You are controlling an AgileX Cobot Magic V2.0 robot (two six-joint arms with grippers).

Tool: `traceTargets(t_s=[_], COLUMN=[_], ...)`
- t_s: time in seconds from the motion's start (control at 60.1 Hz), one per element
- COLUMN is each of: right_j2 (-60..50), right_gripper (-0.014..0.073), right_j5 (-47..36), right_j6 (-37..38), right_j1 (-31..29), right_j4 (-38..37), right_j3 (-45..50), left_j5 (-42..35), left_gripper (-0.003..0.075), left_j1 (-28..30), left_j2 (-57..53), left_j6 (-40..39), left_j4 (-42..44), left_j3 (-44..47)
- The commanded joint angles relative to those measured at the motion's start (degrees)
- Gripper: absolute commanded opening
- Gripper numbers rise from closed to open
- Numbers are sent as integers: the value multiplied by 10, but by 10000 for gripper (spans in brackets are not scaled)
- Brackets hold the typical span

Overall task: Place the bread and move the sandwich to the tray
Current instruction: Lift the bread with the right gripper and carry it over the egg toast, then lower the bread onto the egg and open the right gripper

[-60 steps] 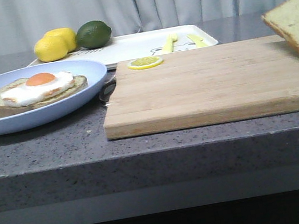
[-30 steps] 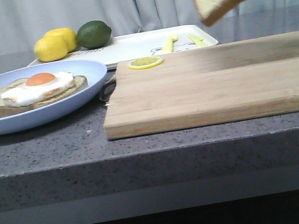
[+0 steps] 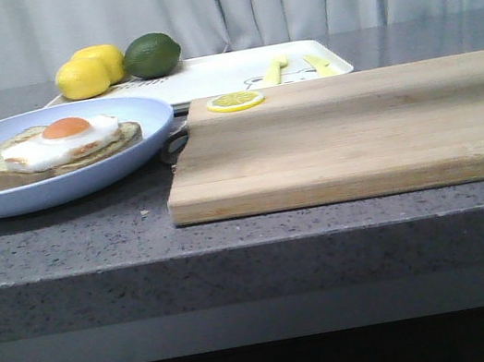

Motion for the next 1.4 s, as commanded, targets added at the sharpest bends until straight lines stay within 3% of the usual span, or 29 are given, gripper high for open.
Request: traceTargets(t_s=[0.0,0.366,0.599,0.799,0.949,1.115,1.248,1.381], right_j2=[9,121,134,134,134,134,134,132], right_gripper=[-83,-83,-78,-24,65,261,369,374], right_j5=[-49,-237,-249,-264,-262,-241,-232,-210], right_j6=[-9,-9,-9,-9,-9,-9,-9,-9], right_j1=[37,126,128,128,128,128,127,115], right_j4=[74,167,167,167,167,166,164,164], right_j3=[-13,-13,8,46,47,47,47,47], left_j5=[-48,-48,-48,-48,-48,-48,-48,-48], left_gripper=[628,628,627,628,628,628,628,628], left_j1=[-3,-3,-3,-3,-3,-3,-3,-3], left_j2=[6,6,6,6,6,6,6,6], left_j6=[-4,-4,-4,-4,-4,-4,-4,-4], left_j4=[-1,-1,-1,-1,-1,-1,-1,-1], left_j3=[-19,-19,-19,-19,-19,-19,-19,-19])
